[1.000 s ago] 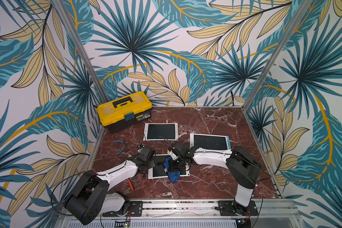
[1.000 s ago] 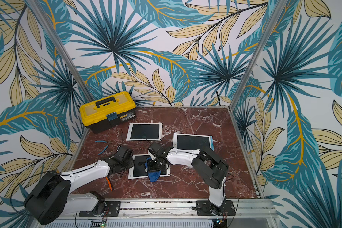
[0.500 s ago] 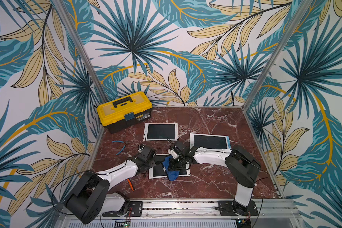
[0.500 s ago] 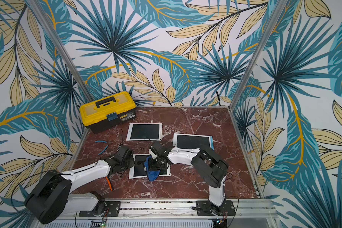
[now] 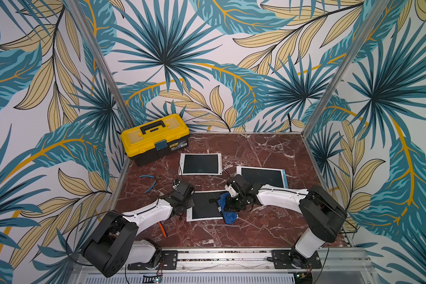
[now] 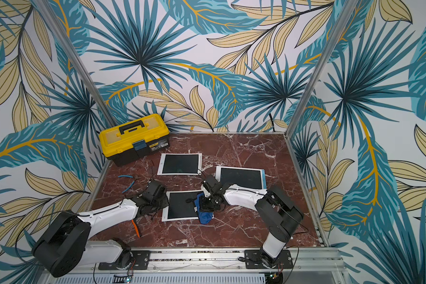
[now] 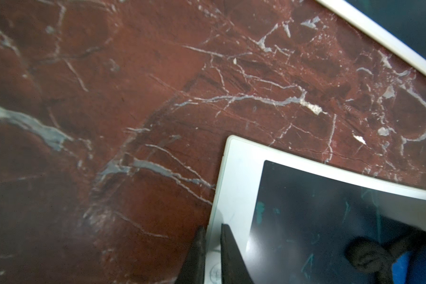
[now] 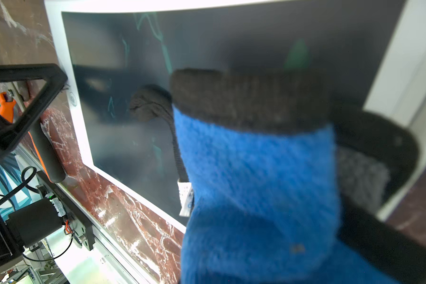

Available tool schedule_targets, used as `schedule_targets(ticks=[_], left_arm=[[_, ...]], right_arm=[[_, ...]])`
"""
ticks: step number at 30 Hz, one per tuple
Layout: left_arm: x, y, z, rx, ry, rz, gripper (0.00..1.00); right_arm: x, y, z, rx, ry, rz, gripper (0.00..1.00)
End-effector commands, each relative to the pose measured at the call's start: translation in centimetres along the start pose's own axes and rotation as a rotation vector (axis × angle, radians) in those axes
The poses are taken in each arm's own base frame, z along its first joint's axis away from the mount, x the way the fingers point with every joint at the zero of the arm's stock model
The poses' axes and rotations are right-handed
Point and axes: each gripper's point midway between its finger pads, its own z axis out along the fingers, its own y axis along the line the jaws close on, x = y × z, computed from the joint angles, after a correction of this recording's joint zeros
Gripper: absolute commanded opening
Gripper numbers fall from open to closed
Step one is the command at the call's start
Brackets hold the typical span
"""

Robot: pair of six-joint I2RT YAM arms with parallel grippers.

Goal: Wipe the drawing tablet
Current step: Wipe the dirt from the drawing tablet.

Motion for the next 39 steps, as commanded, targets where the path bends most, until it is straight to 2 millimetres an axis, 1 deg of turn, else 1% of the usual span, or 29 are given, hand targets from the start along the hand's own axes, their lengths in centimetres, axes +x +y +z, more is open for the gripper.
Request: schedule_targets(ticks=[1,3,4,6,14,17,20,22,25,27,29,30,31,32,35,37,39], left_arm=[[4.6,3.3,1.1,-0.093,0.172,0.027,0.14],[4.8,3.5,1.1,-0.097,0.175,0.025,0.14],[4.9,3.6,1.2,-0.100,0.177,0.025,0.14],[5.0,3.8,1.2,-0.103,0.180,0.025,0.13],[5.3,4.1,1.1,-0.107,0.181,0.026,0.14],[5.4,4.3,1.1,-0.110,0.183,0.025,0.14],[5.4,4.3,1.1,-0.110,0.183,0.025,0.14],[5.5,4.4,1.1,-0.112,0.184,0.024,0.14],[5.6,4.5,1.1,-0.113,0.187,0.022,0.14],[5.6,4.6,1.1,-0.113,0.187,0.021,0.13],[5.6,4.5,1.1,-0.112,0.186,0.021,0.13],[5.6,4.5,1.1,-0.111,0.186,0.022,0.14],[5.6,4.5,1.1,-0.111,0.185,0.020,0.14],[5.6,4.5,1.1,-0.111,0.186,0.022,0.13],[5.5,4.4,1.1,-0.109,0.184,0.021,0.13],[5.6,4.5,1.1,-0.111,0.185,0.021,0.14],[5.6,4.5,1.1,-0.110,0.185,0.020,0.14]], right_arm=[[1.7,0.1,1.3,0.023,0.070,-0.011,0.00],[1.6,1.0,1.9,0.011,0.079,-0.022,0.00],[1.9,1.8,2.4,0.003,0.089,-0.040,0.00],[1.9,3.0,3.1,-0.011,0.096,-0.054,0.00],[1.1,7.8,5.7,-0.074,0.111,-0.096,0.00],[0.8,8.9,6.6,-0.087,0.119,-0.105,0.00],[0.5,9.2,7.1,-0.079,0.123,-0.109,0.00],[0.2,8.8,7.1,-0.055,0.118,-0.114,0.00],[-0.6,7.2,6.6,-0.020,0.097,-0.095,0.00],[-1.2,5.8,6.0,-0.015,0.082,-0.065,0.00],[-1.7,4.0,5.0,-0.002,0.070,-0.034,0.00],[-1.8,3.2,4.6,0.004,0.065,-0.024,0.00],[-1.5,2.6,4.1,0.012,0.065,-0.025,0.00],[-2.0,1.1,3.3,0.025,0.053,0.002,0.00],[-1.5,-1.2,1.8,0.054,0.043,0.022,0.00],[-0.7,-2.3,1.2,0.071,0.045,0.029,0.00],[0.1,-3.0,0.8,0.085,0.049,0.027,0.00]])
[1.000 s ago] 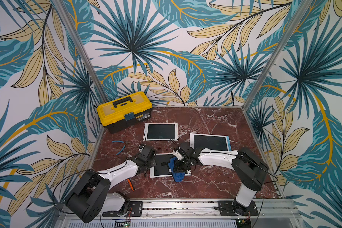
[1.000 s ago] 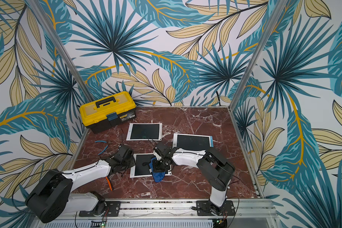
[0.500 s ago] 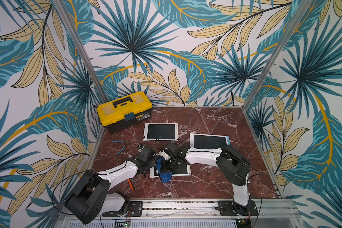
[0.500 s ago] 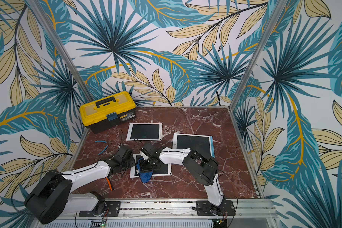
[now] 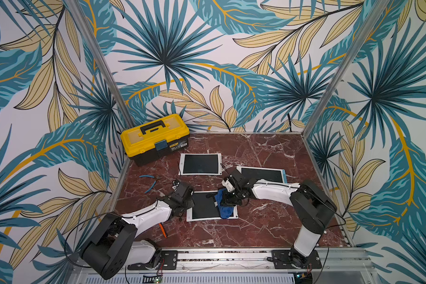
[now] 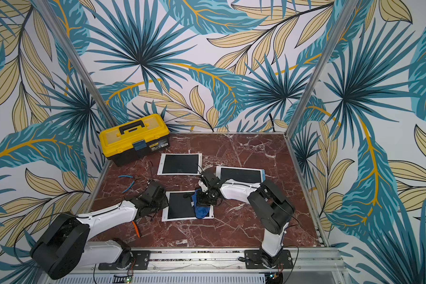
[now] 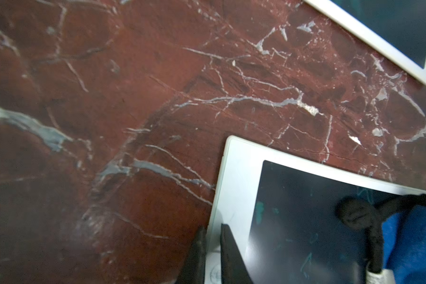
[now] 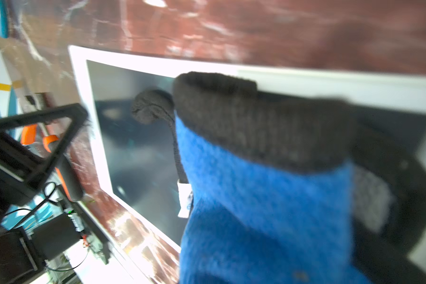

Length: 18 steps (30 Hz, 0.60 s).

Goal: Wipe the drawing tablet
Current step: Wipe the dirt from the drawing tablet.

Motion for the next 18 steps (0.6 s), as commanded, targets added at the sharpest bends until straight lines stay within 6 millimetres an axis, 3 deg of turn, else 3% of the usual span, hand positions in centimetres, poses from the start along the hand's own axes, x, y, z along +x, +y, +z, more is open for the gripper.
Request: schedule_targets(ticks=[1,6,10,18], left_arm=[[5.4,4.4,0.9,-0.127,0.199,0.023,0.14],[5.4,4.3,0.8,-0.124,0.197,0.023,0.14],[5.4,4.3,0.8,-0.124,0.196,0.022,0.14],[5.4,4.3,0.8,-0.122,0.195,0.022,0.14]], right_arm=[[3.2,-3.4,0.0,0.107,0.065,0.000,0.00],[5.3,-3.2,0.4,0.114,0.093,-0.025,0.00],[6.3,-0.8,1.6,0.087,0.112,-0.075,0.00],[4.5,5.1,4.4,0.000,0.113,-0.127,0.00]])
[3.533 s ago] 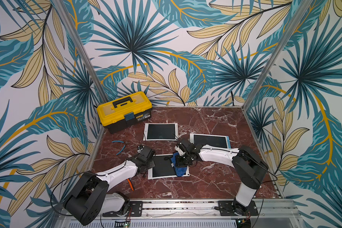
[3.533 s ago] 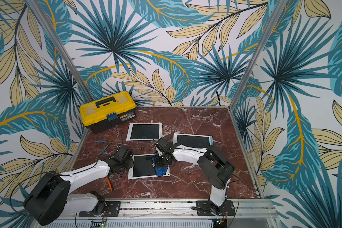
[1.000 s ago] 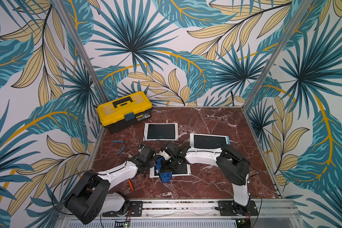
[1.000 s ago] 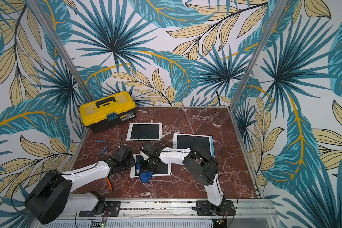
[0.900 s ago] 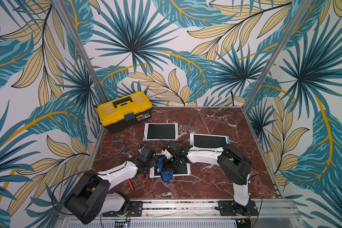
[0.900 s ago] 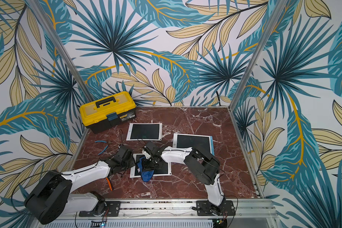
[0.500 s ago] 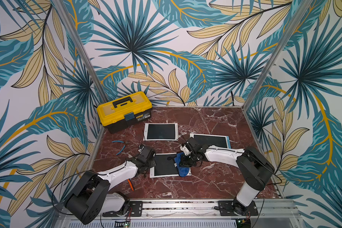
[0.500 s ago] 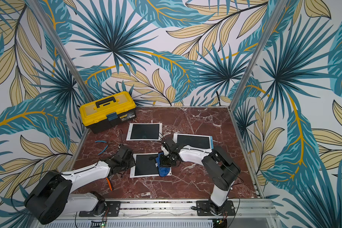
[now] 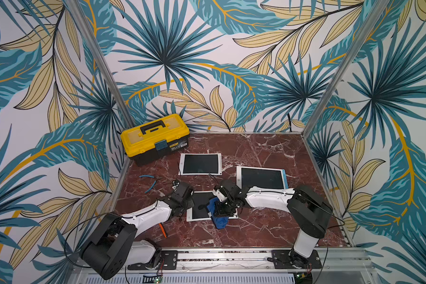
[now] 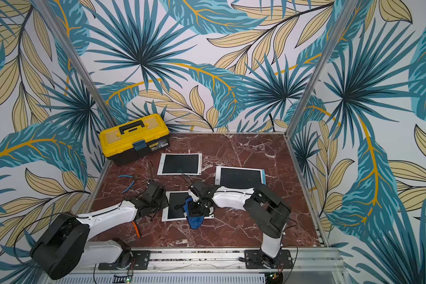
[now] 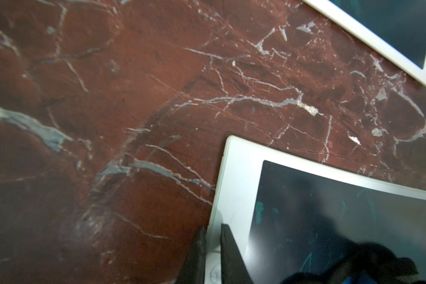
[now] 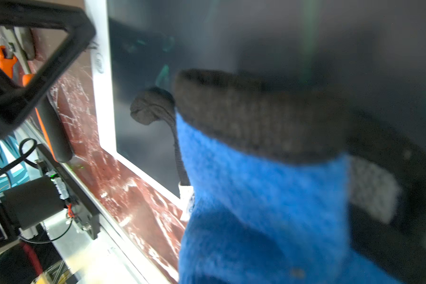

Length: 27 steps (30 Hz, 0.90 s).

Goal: Wipe the drawing tablet
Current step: Wipe the dirt from the drawing tablet.

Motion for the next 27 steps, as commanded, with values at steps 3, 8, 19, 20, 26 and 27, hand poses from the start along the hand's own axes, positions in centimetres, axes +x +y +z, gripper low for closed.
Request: schedule_targets(ticks=[3,8,19,20,26,27], left_arm=[[5.3,4.2,0.8,-0.124,0.196,0.023,0.14],[5.2,4.1,0.8,-0.124,0.196,0.025,0.14],[5.3,4.1,0.9,-0.125,0.198,0.026,0.14],[5.3,4.1,0.9,-0.125,0.197,0.025,0.14],[5.2,4.0,0.9,-0.123,0.196,0.027,0.14],[5.2,4.1,0.9,-0.124,0.197,0.028,0.14]], right_arm=[[-1.0,1.9,2.8,-0.013,0.040,0.005,0.00],[-3.4,3.9,4.1,-0.037,0.044,-0.005,0.00],[-7.3,5.9,5.2,0.004,0.043,-0.079,0.01],[-7.5,5.9,5.3,0.008,0.047,-0.083,0.02],[-8.9,6.0,5.7,0.024,0.048,-0.099,0.04],[-9.3,5.8,5.7,0.029,0.043,-0.098,0.03]])
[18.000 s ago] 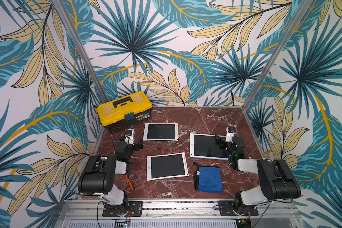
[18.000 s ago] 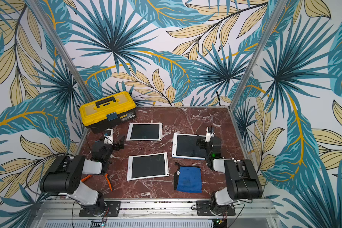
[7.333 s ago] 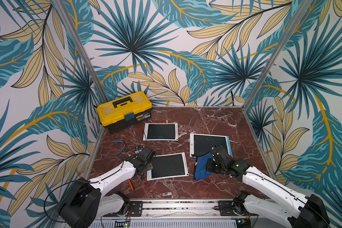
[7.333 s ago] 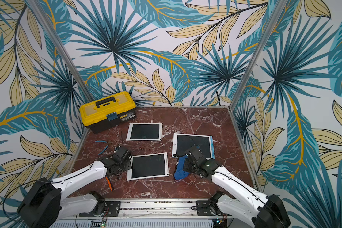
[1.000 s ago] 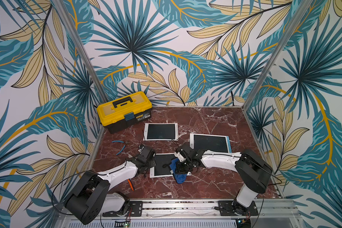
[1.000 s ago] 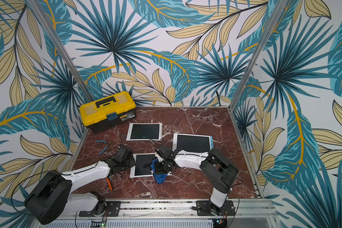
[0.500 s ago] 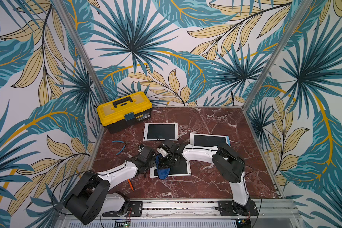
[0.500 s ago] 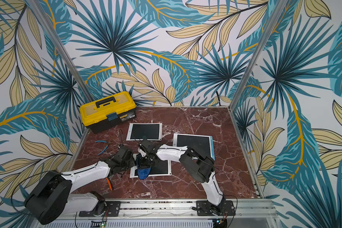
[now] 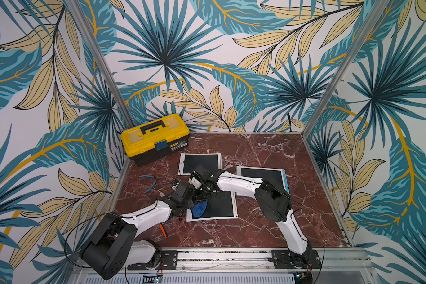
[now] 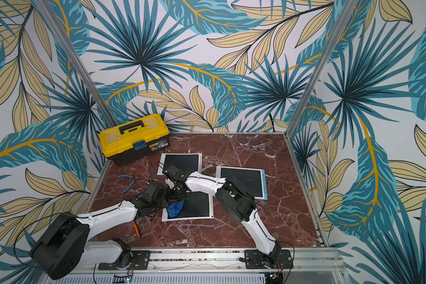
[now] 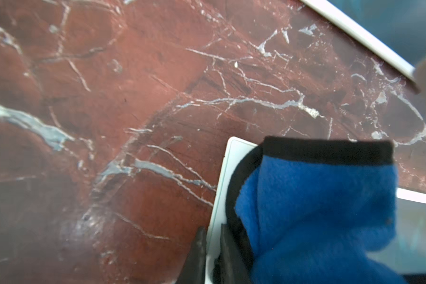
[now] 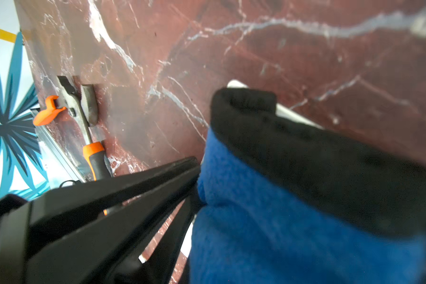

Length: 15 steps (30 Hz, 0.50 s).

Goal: Wipe the drawing tablet
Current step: Wipe the dirt from the drawing tablet.

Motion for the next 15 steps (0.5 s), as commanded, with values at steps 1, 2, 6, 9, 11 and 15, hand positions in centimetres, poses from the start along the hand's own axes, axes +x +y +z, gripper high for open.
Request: schedule_targets(ticks=[1,2,6,9,11,15], left_arm=[[5.3,4.2,0.9,-0.127,0.197,0.037,0.14],[5.3,4.2,0.9,-0.127,0.197,0.037,0.14],[5.3,4.2,0.9,-0.127,0.198,0.039,0.14],[5.3,4.2,0.9,-0.127,0.197,0.037,0.14],[5.3,4.2,0.8,-0.127,0.197,0.037,0.14],[5.3,4.2,0.9,-0.126,0.196,0.037,0.14]], right_arm=[[-1.1,-1.5,1.2,0.053,-0.017,-0.016,0.03],[-1.5,-1.7,1.1,0.056,-0.022,-0.014,0.04],[-2.8,-2.9,0.5,0.085,-0.041,0.000,0.04],[-3.4,-4.2,-0.1,0.126,-0.051,0.007,0.04],[-3.4,-5.3,-0.6,0.163,-0.053,0.009,0.03],[-2.7,-7.1,-1.2,0.198,-0.038,0.027,0.03]])
